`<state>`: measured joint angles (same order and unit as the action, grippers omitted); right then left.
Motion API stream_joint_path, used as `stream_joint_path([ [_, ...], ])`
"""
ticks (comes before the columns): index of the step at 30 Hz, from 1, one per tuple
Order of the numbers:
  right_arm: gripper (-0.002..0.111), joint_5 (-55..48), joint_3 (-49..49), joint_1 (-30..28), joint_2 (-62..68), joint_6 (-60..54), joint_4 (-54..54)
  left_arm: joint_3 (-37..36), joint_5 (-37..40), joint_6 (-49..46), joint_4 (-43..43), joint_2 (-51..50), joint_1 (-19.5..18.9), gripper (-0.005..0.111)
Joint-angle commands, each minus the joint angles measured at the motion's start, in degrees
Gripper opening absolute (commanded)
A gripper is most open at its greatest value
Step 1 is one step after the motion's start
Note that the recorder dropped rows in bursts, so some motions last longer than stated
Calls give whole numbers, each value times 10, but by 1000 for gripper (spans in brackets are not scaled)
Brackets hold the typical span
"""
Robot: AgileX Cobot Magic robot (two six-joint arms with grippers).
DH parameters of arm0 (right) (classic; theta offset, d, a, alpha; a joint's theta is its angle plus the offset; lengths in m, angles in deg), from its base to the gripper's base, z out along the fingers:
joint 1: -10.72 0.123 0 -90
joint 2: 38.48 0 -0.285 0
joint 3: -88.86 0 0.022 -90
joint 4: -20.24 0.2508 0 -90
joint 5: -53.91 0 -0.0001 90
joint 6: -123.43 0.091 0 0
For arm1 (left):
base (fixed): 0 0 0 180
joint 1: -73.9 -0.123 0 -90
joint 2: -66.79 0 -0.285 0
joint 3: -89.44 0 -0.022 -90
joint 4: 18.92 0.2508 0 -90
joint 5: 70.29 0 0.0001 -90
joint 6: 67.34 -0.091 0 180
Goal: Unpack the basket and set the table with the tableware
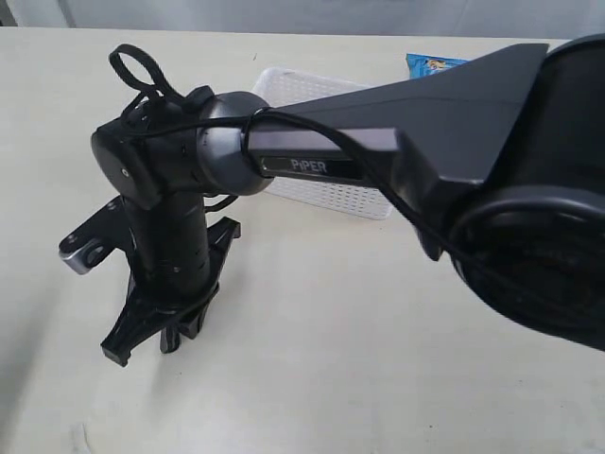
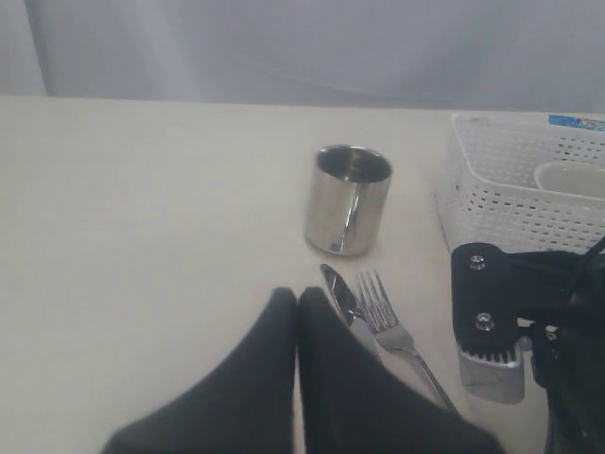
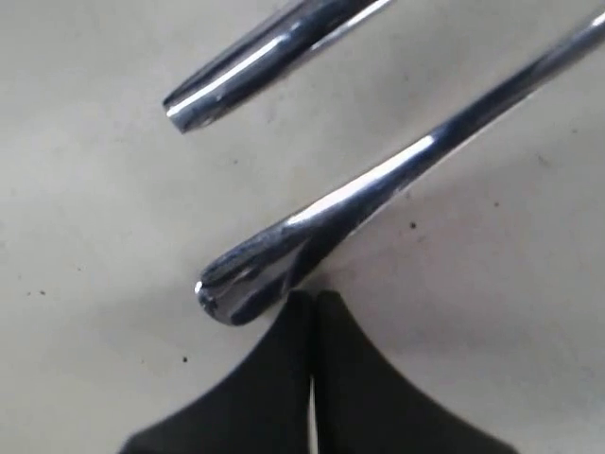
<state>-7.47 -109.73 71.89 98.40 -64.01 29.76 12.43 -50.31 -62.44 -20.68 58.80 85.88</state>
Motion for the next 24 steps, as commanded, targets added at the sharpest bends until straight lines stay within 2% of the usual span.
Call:
stream_joint_path([
  [1,0,-2,3,2,0,-11,5,-2,-1,-2,0,2,3,0],
  [15,0,6,3,4,0,-29,21,-2,-1,-2,0,2,3,0],
  [24,0,-4,3,4,-2,35,-41,-2,-1,-2,0,2,3,0],
])
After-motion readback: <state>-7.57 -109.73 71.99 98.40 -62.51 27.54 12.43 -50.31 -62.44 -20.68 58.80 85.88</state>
